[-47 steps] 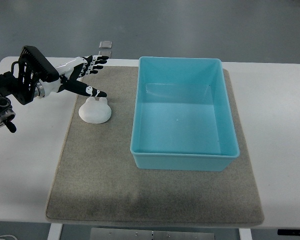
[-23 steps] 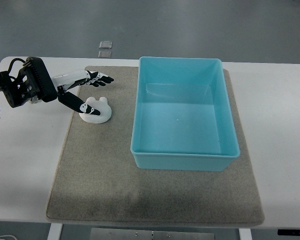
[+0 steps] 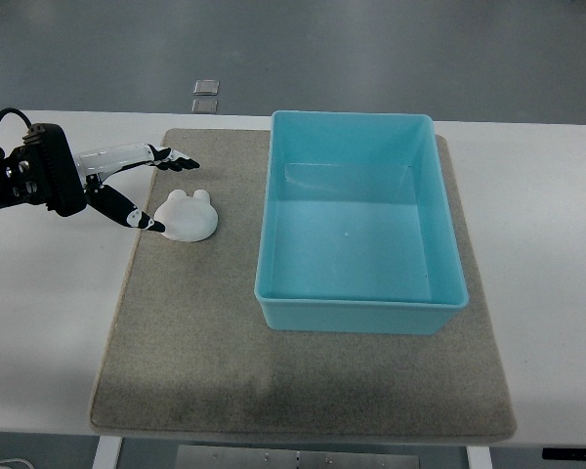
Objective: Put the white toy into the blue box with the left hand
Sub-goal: 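Reach the left hand over the white rabbit toy and lower it, then close the left hand fingers around the white rabbit toy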
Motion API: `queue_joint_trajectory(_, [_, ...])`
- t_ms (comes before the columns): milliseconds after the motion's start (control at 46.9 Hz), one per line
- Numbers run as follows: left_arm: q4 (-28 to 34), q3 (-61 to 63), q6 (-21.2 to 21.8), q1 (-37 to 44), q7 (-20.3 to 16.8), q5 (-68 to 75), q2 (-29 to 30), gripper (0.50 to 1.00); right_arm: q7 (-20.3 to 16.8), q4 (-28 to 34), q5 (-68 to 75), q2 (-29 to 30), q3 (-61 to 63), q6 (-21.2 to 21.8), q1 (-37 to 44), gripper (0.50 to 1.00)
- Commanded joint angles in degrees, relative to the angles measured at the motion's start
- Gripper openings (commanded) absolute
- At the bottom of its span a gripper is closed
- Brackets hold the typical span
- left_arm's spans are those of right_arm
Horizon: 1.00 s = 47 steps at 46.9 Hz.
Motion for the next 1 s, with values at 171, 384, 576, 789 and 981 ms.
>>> queue_joint_trajectory(171, [0.02, 0.06, 3.0, 2.0, -2.03, 7.62, -0.08, 0.849, 0.0, 0.0, 0.0, 0.0, 0.0, 0.0, 0.0, 0.936])
queue_joint_trajectory(384, [0.11, 2.7, 9.85, 2.09, -2.2, 11.85, -0.7, 0.767, 0.0, 0.0, 0.0, 0.0, 0.0, 0.0, 0.0, 0.936])
queue_joint_trajectory(576, [0.28, 6.04, 14.51, 2.0, -2.12, 11.85, -0.96, 0.769, 0.0, 0.0, 0.0, 0.0, 0.0, 0.0, 0.0, 0.936])
queue_joint_trajectory(789, [0.72, 7.27, 17.68, 1.82, -2.12, 11.93, -1.66, 0.774, 0.0, 0.0, 0.0, 0.0, 0.0, 0.0, 0.08, 0.936])
queue_joint_trajectory(981, [1.86, 8.41, 20.14, 1.47, -2.29, 12.81, -3.42, 0.51, 0.0, 0.0, 0.0, 0.0, 0.0, 0.0, 0.0, 0.936])
